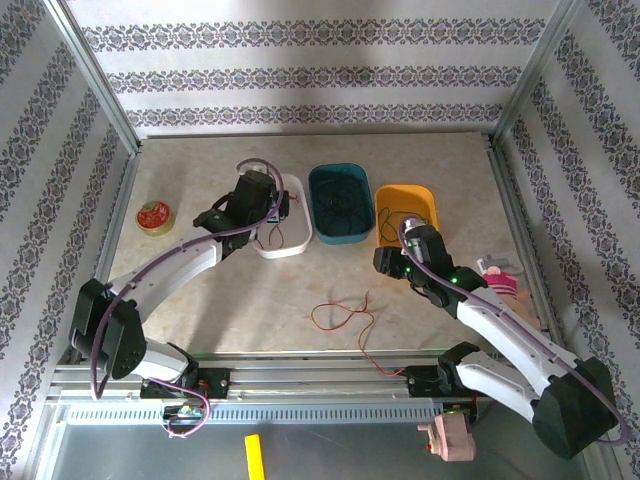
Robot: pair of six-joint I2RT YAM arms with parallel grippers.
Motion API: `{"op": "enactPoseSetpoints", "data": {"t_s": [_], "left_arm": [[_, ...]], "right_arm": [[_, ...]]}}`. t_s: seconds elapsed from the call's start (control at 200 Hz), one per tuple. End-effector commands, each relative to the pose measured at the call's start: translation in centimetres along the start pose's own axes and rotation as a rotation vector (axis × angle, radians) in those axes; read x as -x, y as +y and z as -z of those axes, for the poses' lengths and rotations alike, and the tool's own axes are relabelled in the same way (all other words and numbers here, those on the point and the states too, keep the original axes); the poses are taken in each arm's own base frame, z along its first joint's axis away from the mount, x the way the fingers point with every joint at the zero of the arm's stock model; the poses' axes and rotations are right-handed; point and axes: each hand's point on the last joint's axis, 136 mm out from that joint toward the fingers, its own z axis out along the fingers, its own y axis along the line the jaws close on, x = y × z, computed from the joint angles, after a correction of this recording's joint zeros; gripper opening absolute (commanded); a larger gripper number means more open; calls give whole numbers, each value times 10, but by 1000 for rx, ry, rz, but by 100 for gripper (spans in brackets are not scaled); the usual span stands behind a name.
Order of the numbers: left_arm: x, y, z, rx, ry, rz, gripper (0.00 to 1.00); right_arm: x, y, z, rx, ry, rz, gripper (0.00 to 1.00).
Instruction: Untangle the cables
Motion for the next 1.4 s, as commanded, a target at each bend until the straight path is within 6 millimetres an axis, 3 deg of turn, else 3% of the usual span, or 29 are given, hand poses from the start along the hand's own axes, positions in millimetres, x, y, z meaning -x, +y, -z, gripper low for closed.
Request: {"op": "enactPoseSetpoints", "data": {"t_s": [0.0, 0.08, 0.16, 0.275, 0.36, 0.43, 0.53, 0.72, 0.775, 0.889, 1.029, 1.129, 1.254, 1.399], "left_arm": [[-11, -12, 4, -79, 44, -54, 81], [-24, -30, 7, -193, 91, -85, 81], [-52, -66, 19, -397, 165, -181, 81], [-130, -117, 49, -632, 351, -442, 85], [-192, -133, 68, -695, 509, -647, 86], [-232, -131, 70, -662, 624, -753, 87], [-270, -115, 62, -545, 734, -828, 87], [-294, -95, 39, -348, 749, -838, 86], [-298, -95, 36, -338, 761, -833, 78], [-307, -98, 37, -365, 796, -806, 47], [-298, -103, 39, -375, 764, -798, 9], [-270, -114, 42, -383, 665, -783, 0], [-205, -131, 52, -395, 482, -714, 0], [-110, -134, 74, -422, 293, -520, 0]], "right_arm": [[3, 6, -2, 13, -11, 27, 54], [2, 4, -3, 3, -7, 26, 54], [1, 1, -3, -7, -11, 22, 54], [-2, -8, 0, -46, -20, 11, 54], [-2, -22, 2, -107, -33, -14, 54], [-2, -33, 4, -143, -38, -44, 54], [1, -38, 7, -143, -47, -70, 54], [3, -39, 12, -135, -65, -66, 54], [4, -38, 12, -130, -63, -62, 54], [6, -37, 12, -133, -62, -58, 54], [8, -38, 13, -136, -70, -62, 54], [7, -40, 12, -141, -67, -63, 54], [8, -42, 12, -150, -71, -69, 54], [8, -44, 13, -154, -76, -74, 54]]}}
